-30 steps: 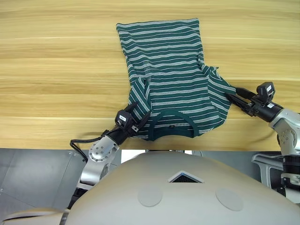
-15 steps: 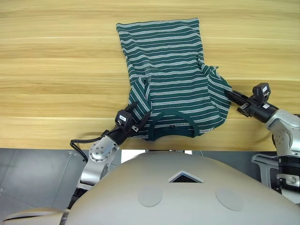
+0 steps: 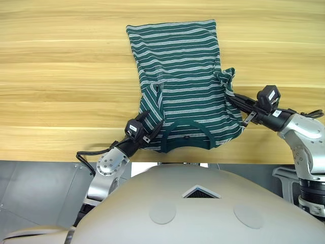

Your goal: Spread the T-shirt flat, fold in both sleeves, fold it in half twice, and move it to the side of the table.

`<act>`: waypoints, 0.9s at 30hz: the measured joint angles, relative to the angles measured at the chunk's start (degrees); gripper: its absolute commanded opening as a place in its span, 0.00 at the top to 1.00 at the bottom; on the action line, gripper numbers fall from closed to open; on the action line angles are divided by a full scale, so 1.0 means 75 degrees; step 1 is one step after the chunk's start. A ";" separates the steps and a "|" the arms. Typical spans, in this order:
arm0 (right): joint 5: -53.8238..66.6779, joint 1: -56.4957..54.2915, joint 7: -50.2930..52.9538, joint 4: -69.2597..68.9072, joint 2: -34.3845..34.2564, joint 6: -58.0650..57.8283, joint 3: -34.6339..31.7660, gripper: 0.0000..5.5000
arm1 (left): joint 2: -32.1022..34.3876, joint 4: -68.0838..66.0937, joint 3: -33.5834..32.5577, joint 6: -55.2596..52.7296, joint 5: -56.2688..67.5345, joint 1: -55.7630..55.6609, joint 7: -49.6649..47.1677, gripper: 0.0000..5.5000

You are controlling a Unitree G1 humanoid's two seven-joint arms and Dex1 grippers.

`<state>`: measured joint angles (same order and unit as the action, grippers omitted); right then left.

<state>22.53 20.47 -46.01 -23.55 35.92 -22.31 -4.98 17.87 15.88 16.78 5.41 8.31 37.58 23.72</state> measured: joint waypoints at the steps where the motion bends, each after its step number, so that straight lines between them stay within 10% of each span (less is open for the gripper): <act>1: -0.0040 0.0004 0.0040 -0.0033 -0.0001 -0.0013 0.0124 1.00 | 0.0000 0.0000 0.0005 0.0000 0.0000 0.0000 -0.0002 0.44; 11: -0.1582 0.0084 0.0221 0.0064 0.0251 0.0333 0.1578 1.00 | 0.0013 0.0003 0.0055 0.0000 -0.0002 -0.0003 -0.0015 0.44; 27: -0.0662 0.0294 -0.0139 -0.0632 0.0232 -0.0007 0.1562 0.50 | 0.0048 0.0013 0.0067 0.0000 -0.0005 -0.0003 -0.0010 0.44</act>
<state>17.56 22.67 -47.05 -28.30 37.66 -22.36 6.74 18.23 15.98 17.28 5.41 8.28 37.56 23.64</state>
